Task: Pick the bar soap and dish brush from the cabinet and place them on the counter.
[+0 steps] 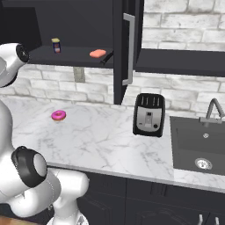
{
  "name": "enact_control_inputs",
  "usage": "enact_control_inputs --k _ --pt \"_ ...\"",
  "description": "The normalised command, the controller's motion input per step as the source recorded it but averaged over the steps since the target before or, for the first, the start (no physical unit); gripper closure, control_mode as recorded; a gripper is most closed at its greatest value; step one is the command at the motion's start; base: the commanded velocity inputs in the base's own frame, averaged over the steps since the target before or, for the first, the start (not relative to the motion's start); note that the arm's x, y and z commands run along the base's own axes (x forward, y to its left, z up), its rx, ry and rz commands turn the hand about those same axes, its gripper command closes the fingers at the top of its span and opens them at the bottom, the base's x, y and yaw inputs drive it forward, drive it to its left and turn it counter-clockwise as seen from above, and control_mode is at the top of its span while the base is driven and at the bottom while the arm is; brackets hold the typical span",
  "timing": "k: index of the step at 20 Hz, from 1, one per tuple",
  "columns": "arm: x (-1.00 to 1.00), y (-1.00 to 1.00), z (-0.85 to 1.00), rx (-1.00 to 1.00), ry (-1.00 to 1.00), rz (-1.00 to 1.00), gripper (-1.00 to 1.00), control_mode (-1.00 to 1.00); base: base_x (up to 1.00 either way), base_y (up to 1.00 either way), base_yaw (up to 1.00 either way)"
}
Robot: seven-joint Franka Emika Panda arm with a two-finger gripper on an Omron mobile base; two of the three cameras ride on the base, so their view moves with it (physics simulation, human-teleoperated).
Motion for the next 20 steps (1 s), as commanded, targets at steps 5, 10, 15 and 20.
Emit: enact_control_inputs --k 5,10,15,20 --pt "-0.35 -0.45 -0.02 0.00 -0.14 0.00 -1.00 -1.00 0.00 0.00 0.00" --pt "-0.40 -0.49 0.00 -0.02 -0.17 0.00 -1.00 -1.00 0.00 0.00 0.00" --pt "-0.30 -0.52 0.14 -0.16 -0.16 0.00 -1.00 -1.00 0.00 0.00 0.00" --pt "-0.16 -0.41 0.23 -0.29 -0.10 -0.01 -1.00 -1.00 0.00 0.00 0.00"
